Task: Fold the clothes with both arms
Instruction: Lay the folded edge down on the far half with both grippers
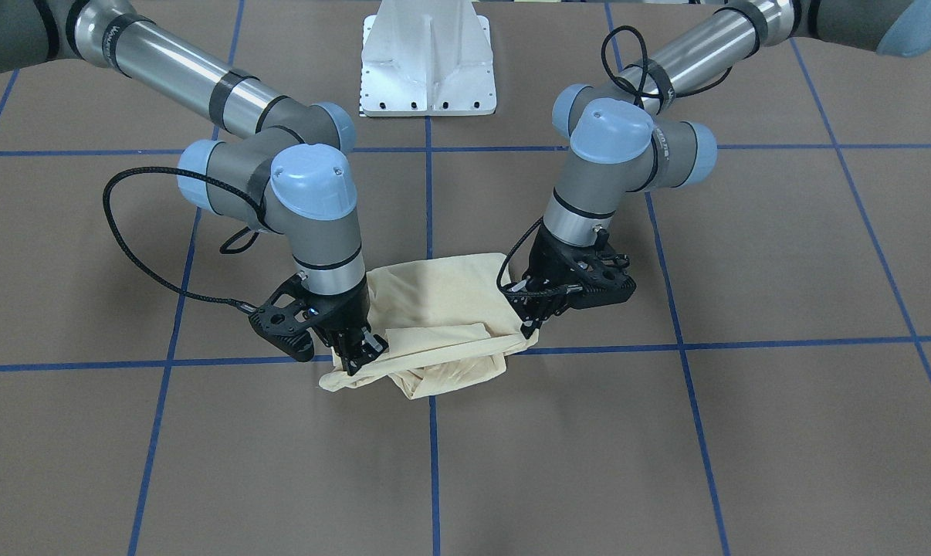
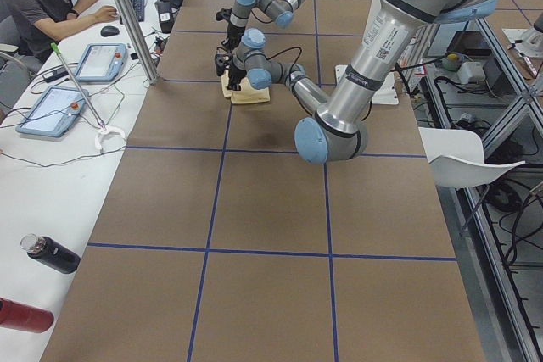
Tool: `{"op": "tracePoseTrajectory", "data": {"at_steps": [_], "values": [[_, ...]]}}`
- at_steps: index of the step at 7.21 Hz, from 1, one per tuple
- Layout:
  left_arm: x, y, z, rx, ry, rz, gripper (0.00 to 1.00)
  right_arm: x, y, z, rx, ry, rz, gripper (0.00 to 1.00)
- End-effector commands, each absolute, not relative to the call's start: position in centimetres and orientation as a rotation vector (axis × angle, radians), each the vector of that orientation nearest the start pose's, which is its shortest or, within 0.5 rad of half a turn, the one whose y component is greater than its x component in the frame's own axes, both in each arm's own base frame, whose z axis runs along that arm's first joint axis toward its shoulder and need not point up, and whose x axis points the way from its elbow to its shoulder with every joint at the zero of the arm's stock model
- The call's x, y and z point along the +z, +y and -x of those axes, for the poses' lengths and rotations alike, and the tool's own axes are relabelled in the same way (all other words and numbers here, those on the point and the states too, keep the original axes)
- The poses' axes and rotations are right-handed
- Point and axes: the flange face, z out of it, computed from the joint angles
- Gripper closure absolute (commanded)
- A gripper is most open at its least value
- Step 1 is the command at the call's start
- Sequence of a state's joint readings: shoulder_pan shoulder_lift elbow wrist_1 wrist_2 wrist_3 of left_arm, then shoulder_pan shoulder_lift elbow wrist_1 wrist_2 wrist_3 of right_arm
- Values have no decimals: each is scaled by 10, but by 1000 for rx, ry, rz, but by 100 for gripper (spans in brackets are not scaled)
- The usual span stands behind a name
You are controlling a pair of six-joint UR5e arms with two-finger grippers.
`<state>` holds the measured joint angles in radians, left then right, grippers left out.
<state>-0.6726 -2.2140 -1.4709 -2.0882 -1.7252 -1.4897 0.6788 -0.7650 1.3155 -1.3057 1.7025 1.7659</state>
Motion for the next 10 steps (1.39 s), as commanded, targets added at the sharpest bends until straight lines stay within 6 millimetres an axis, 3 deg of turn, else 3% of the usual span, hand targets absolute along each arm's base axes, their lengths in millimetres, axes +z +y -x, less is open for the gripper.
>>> {"op": "tracePoseTrajectory", "data": {"at_steps": [1,2,3,4,8,9,10], "values": [[270,-547,-499,-456,1029,-256,100,257,-588,538,765,-863,-84,100],[270,-547,-499,-456,1029,-256,56,262,-591,542,763,-880,-88,94],[269,-546,-500,-458,1030,-252,1,266,-591,541,764,-877,-91,5],[264,-547,-499,-460,1038,-256,0,264,-593,540,766,-880,-93,1],[259,-547,-496,-458,1048,-261,0,255,-607,525,765,-891,-116,1],[256,-546,-496,-456,1060,-264,1,242,-613,518,748,-907,-133,1],[257,-546,-497,-455,1071,-268,10,236,-619,508,738,-920,-126,1]]}}
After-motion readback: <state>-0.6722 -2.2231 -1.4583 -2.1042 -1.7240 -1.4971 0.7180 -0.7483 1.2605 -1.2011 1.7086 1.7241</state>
